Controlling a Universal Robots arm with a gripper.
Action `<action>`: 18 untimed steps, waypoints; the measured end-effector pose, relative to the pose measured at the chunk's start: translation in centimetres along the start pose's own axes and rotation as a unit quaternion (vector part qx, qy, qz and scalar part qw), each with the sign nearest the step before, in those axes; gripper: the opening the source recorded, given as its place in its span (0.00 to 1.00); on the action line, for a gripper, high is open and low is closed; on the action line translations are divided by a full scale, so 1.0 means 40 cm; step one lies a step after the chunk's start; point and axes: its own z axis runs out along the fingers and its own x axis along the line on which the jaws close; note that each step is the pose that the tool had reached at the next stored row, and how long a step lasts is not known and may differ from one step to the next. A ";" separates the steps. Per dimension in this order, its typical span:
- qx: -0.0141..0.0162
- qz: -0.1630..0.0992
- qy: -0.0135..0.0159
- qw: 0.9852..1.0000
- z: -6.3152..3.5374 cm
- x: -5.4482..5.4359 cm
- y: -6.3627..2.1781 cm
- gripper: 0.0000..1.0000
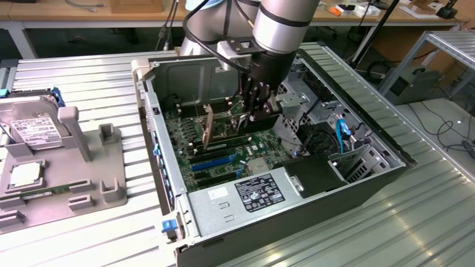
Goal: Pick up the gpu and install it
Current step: 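Insert the gpu into the slot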
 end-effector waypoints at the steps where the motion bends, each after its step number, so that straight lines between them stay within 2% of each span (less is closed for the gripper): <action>1: 0.000 0.000 0.000 1.000 0.000 0.000 0.000 0.27; 18: 0.000 0.000 0.000 1.000 0.004 0.009 0.009 0.27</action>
